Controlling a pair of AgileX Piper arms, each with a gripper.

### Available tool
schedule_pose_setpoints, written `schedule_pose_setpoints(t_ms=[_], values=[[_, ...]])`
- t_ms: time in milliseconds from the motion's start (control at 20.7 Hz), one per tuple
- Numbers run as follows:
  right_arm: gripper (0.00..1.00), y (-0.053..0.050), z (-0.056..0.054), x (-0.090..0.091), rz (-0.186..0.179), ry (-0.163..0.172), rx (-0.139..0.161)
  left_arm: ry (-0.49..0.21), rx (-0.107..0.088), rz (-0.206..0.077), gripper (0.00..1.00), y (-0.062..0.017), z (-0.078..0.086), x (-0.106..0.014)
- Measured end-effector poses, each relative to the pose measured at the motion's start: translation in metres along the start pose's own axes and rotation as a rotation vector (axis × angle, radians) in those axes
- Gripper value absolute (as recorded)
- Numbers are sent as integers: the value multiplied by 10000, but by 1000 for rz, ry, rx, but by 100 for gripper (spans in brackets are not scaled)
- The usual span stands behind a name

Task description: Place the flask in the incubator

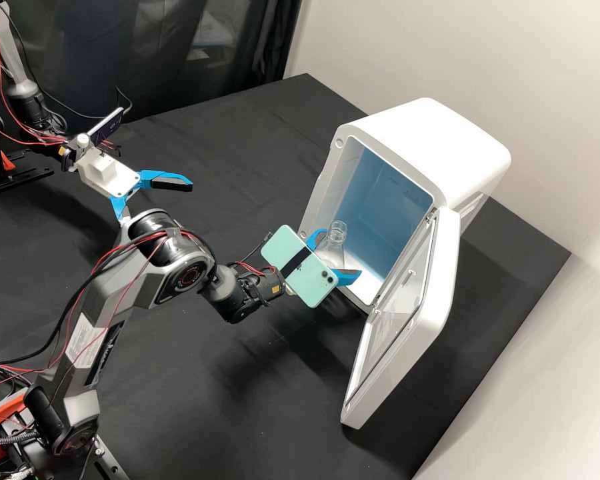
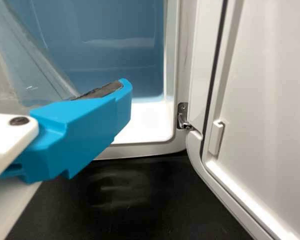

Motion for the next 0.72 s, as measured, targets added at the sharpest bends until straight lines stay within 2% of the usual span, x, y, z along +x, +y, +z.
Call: schedule_pose_setpoints(t_ms=[96,241,434,482,579,723], values=[[0,-30,48,68,-6,-24,-13,0,0,0,100,0,0,0],[0,-50,96,161,-10,-64,-14,0,0,0,100,0,0,0],[0,-11,60,304,-1,-93,-14,0,0,0,100,0,0,0],[0,10,28,349,8,-89,-16,2,1,0,100,0,-11,-3],[0,31,-16,402,9,-91,-26,-1,-22,-4,100,-4,-52,-16],[0,65,-55,436,25,-85,-31,4,-82,-2,100,12,-140,-53]])
